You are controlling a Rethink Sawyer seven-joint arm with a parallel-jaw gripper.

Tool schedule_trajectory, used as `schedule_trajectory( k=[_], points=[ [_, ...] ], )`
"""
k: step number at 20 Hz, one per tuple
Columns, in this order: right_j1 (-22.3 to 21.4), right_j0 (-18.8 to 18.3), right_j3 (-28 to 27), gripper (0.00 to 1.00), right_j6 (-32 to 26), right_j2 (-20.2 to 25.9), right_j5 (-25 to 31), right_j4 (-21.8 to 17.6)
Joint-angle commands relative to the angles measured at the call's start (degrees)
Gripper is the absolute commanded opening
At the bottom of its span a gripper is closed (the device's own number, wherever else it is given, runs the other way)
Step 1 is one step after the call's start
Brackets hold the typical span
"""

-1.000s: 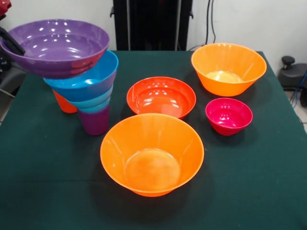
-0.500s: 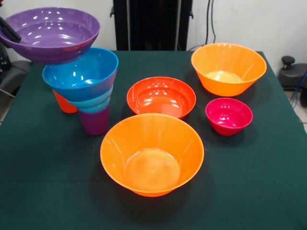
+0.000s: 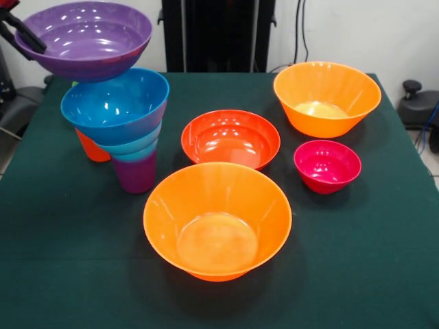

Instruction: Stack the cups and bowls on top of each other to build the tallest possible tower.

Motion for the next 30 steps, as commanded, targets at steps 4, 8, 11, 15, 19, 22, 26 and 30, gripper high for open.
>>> schedule_trajectory(
  k=[4,8,11,15,19,22,26,30],
  points=[
    [2.0,1.7,5.0,0.0,-6.1,-0.1,-6.5,-1.9],
    [2.2,2.0,4.9,0.0,-6.1,0.0,-7.8,-1.9],
    [2.4,2.0,4.9,0.0,-6.4,-0.1,-8.3,-1.9],
    [2.3,2.0,4.8,0.0,-6.7,-0.1,-8.3,-1.6],
    [2.3,1.9,4.8,0.0,-7.0,-0.1,-8.7,-1.8],
    [2.6,2.1,4.3,0.0,-7.1,-0.1,-8.9,-1.8],
    [3.0,2.4,4.2,0.0,-7.2,-0.2,-9.3,-1.9],
    [3.7,2.9,4.2,0.0,-7.0,-0.2,-10.6,-2.0]
  ],
)
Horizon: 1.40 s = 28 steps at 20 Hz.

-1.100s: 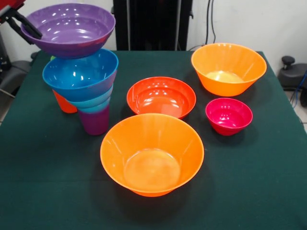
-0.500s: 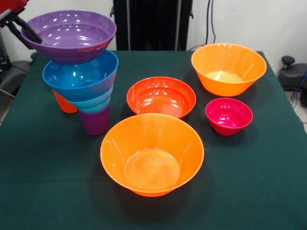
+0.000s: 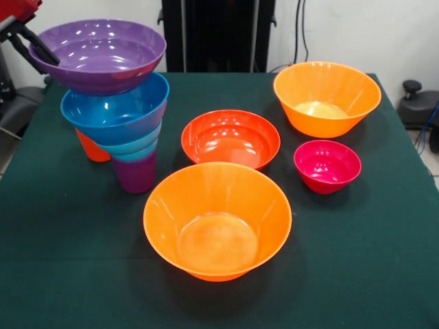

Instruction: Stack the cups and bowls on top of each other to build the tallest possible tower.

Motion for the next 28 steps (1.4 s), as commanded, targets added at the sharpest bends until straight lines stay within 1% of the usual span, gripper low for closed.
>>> schedule_trajectory(
  k=[1,11,21,26,28],
  points=[
    [3.7,3.0,1.2,0.0,-6.9,-0.4,-3.9,-2.1],
    [4.8,4.2,0.7,0.0,-6.7,-0.9,-5.8,-2.5],
    [5.8,4.9,-0.2,0.0,-7.2,-1.2,-5.6,-3.0],
    [6.5,4.5,0.3,0.0,-7.5,-1.4,-7.2,-4.1],
    [6.6,4.8,-0.2,0.0,-7.6,-1.6,-7.4,-4.5]
  ],
)
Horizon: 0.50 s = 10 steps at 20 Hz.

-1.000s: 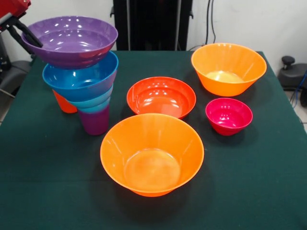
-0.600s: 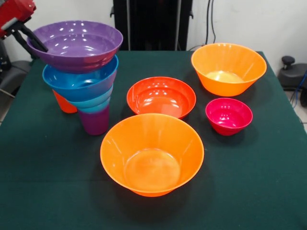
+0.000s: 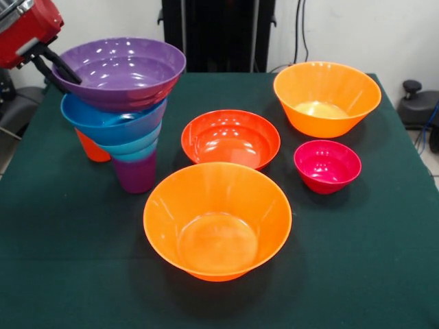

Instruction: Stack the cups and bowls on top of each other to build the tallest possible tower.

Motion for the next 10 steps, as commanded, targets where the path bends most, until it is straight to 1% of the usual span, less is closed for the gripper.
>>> schedule_trajectory(
  k=[1,5,10],
  points=[
    [3.0,3.5,-0.5,0.0,-7.5,-1.7,-4.5,-4.5],
    [3.1,3.9,-1.3,0.0,-7.8,-2.6,-5.4,-6.0],
    [4.2,3.6,-1.7,0.0,-8.6,-2.7,-5.6,-6.7]
  ],
)
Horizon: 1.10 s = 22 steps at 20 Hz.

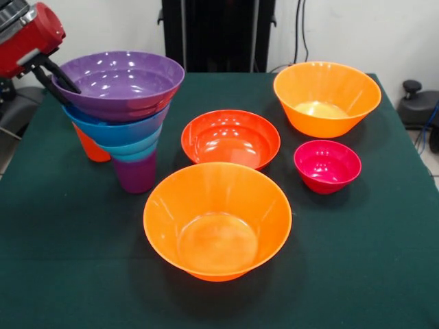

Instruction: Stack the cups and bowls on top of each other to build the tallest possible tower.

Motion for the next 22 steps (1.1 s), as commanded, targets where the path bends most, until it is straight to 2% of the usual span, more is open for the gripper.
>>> schedule_trajectory(
  k=[1,7,22],
  points=[
    [3.8,3.5,-1.8,0.0,-8.6,-2.6,-3.0,-4.7],
    [4.2,3.6,-2.2,0.0,-8.9,-3.1,-3.0,-5.8],
    [4.3,3.8,-2.1,0.0,-8.7,-3.3,-0.5,-4.8]
  ],
)
